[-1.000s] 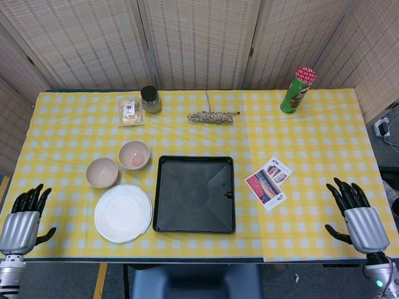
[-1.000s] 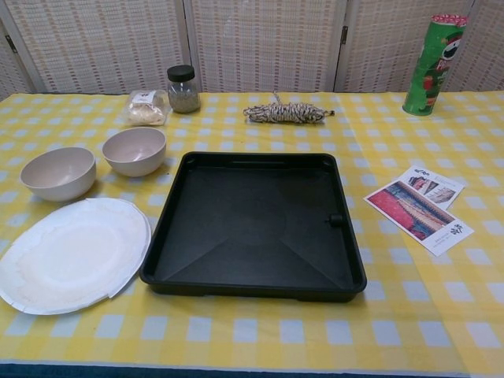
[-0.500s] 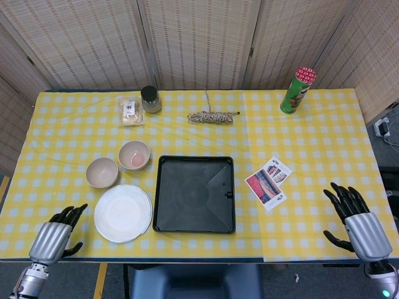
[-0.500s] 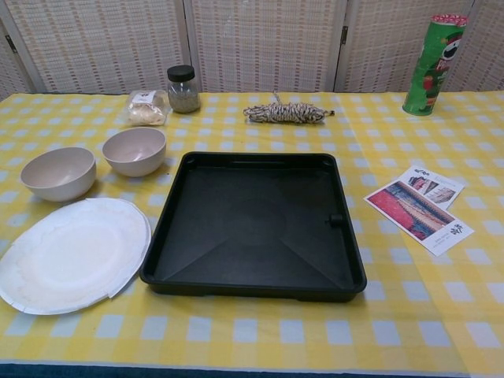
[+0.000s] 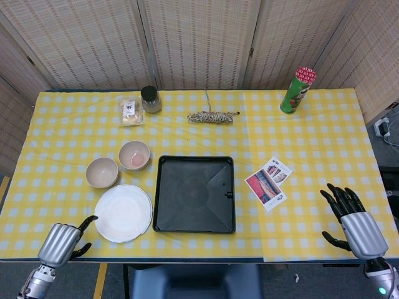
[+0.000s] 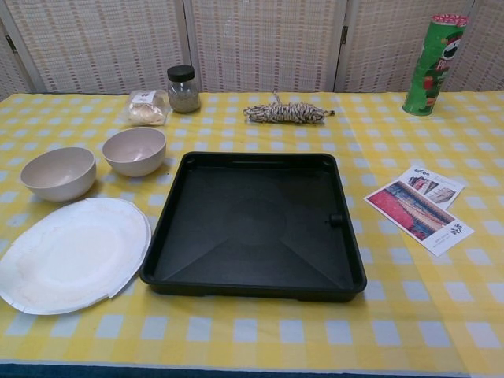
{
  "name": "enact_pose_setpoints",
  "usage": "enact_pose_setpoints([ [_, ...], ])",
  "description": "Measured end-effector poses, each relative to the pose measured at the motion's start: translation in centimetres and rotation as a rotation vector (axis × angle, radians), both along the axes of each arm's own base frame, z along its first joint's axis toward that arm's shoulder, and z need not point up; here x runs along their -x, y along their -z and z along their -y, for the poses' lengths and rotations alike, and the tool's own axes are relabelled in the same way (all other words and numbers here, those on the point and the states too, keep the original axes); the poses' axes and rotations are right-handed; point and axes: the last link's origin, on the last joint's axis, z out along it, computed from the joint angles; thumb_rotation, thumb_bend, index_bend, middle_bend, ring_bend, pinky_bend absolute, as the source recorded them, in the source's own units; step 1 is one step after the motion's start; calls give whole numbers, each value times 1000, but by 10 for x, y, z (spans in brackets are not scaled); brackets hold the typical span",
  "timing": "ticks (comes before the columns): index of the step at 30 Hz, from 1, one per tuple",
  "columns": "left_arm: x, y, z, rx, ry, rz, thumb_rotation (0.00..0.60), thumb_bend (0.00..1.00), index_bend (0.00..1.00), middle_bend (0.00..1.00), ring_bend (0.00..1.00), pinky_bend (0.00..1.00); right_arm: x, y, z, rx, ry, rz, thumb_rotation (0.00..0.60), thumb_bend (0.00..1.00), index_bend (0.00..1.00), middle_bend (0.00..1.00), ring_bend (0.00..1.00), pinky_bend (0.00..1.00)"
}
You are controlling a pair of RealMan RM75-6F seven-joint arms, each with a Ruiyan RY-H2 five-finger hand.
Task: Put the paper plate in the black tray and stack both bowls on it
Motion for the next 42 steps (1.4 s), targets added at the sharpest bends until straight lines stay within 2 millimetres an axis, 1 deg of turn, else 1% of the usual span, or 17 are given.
enact_pose_setpoints([
  [3, 1, 6, -2, 2, 38, 13, 600, 246, 487, 1000, 1000, 1000, 0, -1, -1, 9, -4, 3, 600, 237, 0, 0, 0, 18],
  [8, 4, 20, -2, 49, 55, 7, 600, 246, 547, 1000, 1000, 1000, 1, -3, -2, 21, 0, 9, 600, 238, 0, 0, 0, 23],
  [15, 4, 36, -2, 48, 98, -10, 600, 246, 535, 1000, 1000, 1000, 0, -3, -4, 25, -6, 16, 600, 237, 0, 0, 0, 50],
  [20, 9, 52, -3, 46, 111, -18, 600, 246, 552, 1000, 1000, 1000, -1, -7, -4, 44, -6, 21, 600, 238, 0, 0, 0, 51],
  [24, 13, 56, -5, 45, 93, -31, 600, 250, 556, 1000, 1000, 1000, -1, -7, -3, 46, -7, 19, 600, 239, 0, 0, 0, 50],
  [28, 18, 59, -10, 47, 78, -43, 600, 253, 552, 1000, 1000, 1000, -2, -2, 0, 34, -9, 11, 600, 237, 0, 0, 15, 51],
  [33, 20, 60, -12, 44, 64, -39, 600, 253, 548, 1000, 1000, 1000, -2, 0, 2, 32, -2, 8, 600, 238, 0, 0, 24, 50],
  [38, 21, 64, -12, 61, 36, -33, 600, 253, 541, 1000, 1000, 1000, -4, 1, 1, 19, -6, 34, 600, 238, 0, 0, 41, 50],
  [42, 20, 69, -13, 64, 34, -19, 600, 254, 532, 1000, 1000, 1000, -3, 0, 1, 19, -3, 30, 600, 238, 0, 0, 35, 50],
])
